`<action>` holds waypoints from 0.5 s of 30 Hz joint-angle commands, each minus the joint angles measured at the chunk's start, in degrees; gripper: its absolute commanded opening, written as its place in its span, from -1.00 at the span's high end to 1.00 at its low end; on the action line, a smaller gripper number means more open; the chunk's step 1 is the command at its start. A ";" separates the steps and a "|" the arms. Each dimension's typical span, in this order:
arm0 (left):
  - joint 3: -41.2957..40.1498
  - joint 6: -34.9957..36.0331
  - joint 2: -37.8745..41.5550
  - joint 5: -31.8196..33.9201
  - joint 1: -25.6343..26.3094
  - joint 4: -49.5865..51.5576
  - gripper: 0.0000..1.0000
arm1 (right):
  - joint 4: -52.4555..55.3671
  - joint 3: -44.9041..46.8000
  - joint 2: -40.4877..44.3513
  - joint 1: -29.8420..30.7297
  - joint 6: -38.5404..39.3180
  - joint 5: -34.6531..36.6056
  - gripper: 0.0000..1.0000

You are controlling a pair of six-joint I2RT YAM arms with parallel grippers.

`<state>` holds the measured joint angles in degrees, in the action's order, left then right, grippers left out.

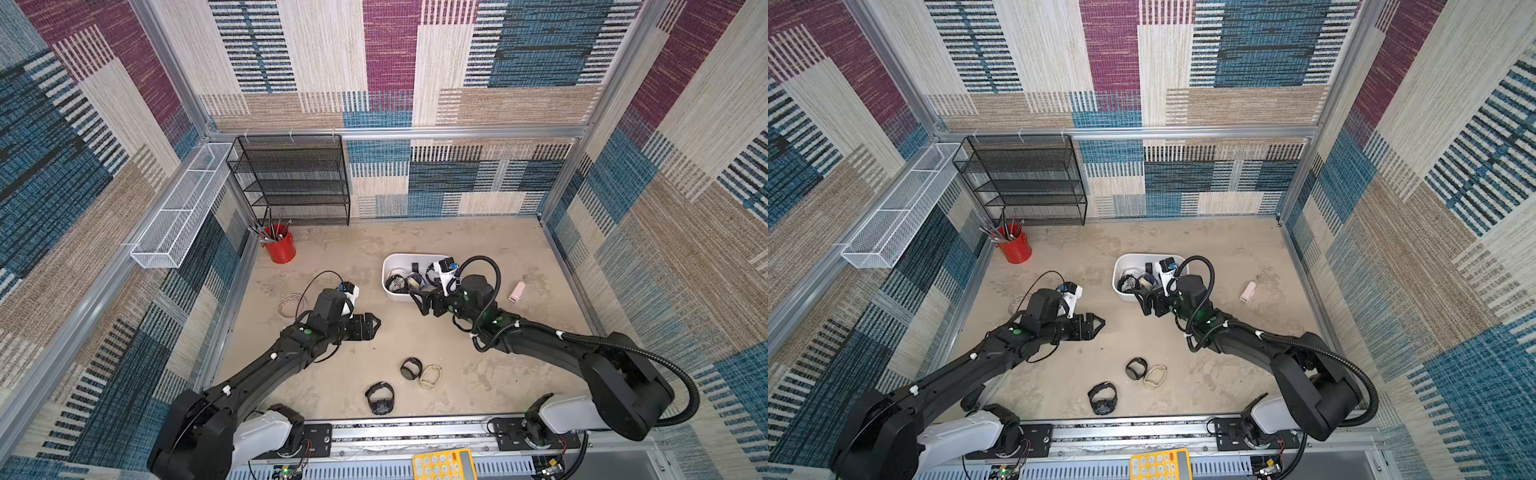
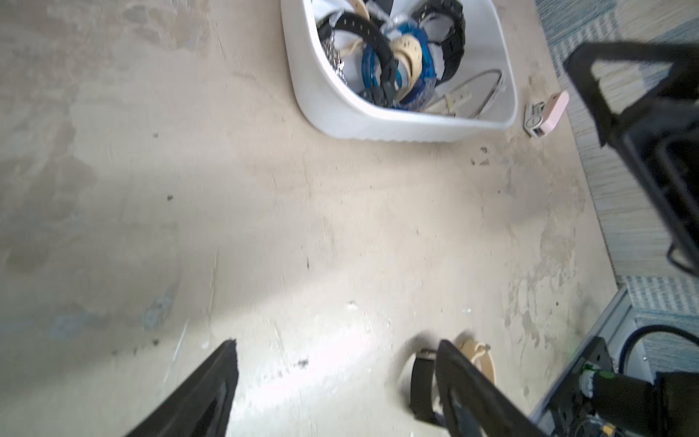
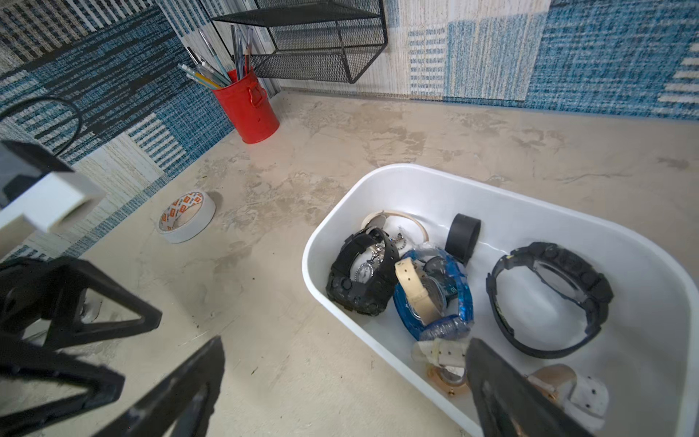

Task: Put the watch into the storage box
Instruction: Pick up the item at the center of the board.

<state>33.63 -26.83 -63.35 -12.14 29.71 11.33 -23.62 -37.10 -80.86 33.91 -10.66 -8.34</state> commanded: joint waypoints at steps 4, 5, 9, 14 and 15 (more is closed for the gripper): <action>-6.94 -3.13 8.60 7.62 2.90 5.81 -0.61 | -1.87 -1.72 -1.32 0.02 -0.81 -0.37 -0.99; -8.12 -3.68 9.87 7.57 3.54 5.81 -0.59 | -1.95 -1.70 -1.32 0.01 -0.94 -0.59 -0.99; -11.91 -4.57 14.00 9.38 6.47 5.80 -0.54 | -2.25 -1.49 -1.06 0.01 -1.36 0.07 -0.99; -14.20 -5.39 18.24 9.74 10.02 6.22 -0.46 | -1.96 -1.23 -0.47 0.01 -2.40 -0.27 -0.99; -14.57 -5.59 18.79 9.94 10.83 6.31 -0.45 | -1.96 -1.06 -0.28 0.01 -2.57 -0.10 -0.99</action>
<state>19.79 -31.07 -45.67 -3.16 39.29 16.95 -24.10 -38.26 -81.73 33.93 -11.97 -8.38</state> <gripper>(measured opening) 0.726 0.995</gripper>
